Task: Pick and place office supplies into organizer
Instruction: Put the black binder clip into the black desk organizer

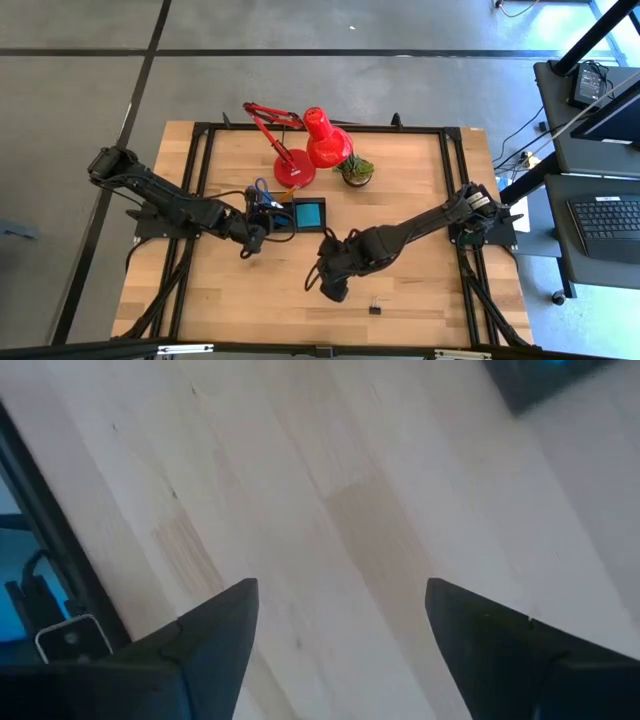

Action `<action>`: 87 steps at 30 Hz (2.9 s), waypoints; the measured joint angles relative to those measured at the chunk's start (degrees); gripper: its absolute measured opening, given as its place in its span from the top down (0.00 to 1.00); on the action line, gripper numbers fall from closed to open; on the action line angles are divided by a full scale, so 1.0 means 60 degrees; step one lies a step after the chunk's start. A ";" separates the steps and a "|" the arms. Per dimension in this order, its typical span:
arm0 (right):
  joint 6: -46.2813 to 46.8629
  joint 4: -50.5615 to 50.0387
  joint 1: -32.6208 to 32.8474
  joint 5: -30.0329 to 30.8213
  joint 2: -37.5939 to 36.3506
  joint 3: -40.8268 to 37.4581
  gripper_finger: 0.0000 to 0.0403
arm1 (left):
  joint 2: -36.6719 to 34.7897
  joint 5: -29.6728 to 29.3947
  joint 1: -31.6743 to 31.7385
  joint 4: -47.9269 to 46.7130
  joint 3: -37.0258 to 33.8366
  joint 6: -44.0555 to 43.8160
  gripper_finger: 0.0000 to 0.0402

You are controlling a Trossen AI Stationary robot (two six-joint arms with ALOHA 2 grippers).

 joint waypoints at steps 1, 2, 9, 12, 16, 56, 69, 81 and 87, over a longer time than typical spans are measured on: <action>0.0174 -0.0108 0.0052 -0.0039 0.0000 0.0000 0.28 | 0.0000 0.0004 0.0000 0.0064 0.0000 0.0079 0.79; 0.0385 -0.0207 0.0132 -0.0053 0.0000 0.0000 0.28 | 0.0000 0.0033 0.0000 0.0203 0.0000 0.0163 0.79; 0.1201 -0.0095 0.1110 0.0413 0.0001 -0.0234 0.28 | -0.0044 0.2056 0.0000 0.2477 0.0000 0.1608 0.79; 0.1268 0.0275 0.1608 0.1115 0.0007 -0.0591 0.28 | -0.0044 0.3670 0.0026 0.3647 0.0000 0.2120 0.79; 0.1977 0.0999 0.2120 0.1274 0.0011 -0.1111 0.28 | -0.0044 0.4949 0.0062 0.4593 -0.0004 0.2272 0.79; 1.2186 0.2176 0.2635 -0.1553 0.0357 -0.3450 0.28 | 0.1526 0.5029 0.0066 0.6256 -0.0011 0.3248 0.79; 1.2103 0.2211 0.2609 -0.2216 0.0975 -0.3399 0.28 | 0.1526 0.5027 0.0066 0.6256 -0.0011 0.3248 0.79; 1.2067 0.2198 0.2609 -0.2321 0.0991 -0.3428 0.42 | 0.1526 0.5027 0.0066 0.6256 -0.0011 0.3245 0.79; 1.2155 0.2279 0.2607 -0.2612 0.0991 -0.3435 0.51 | 0.1526 0.5027 0.0066 0.6256 -0.0011 0.3245 0.79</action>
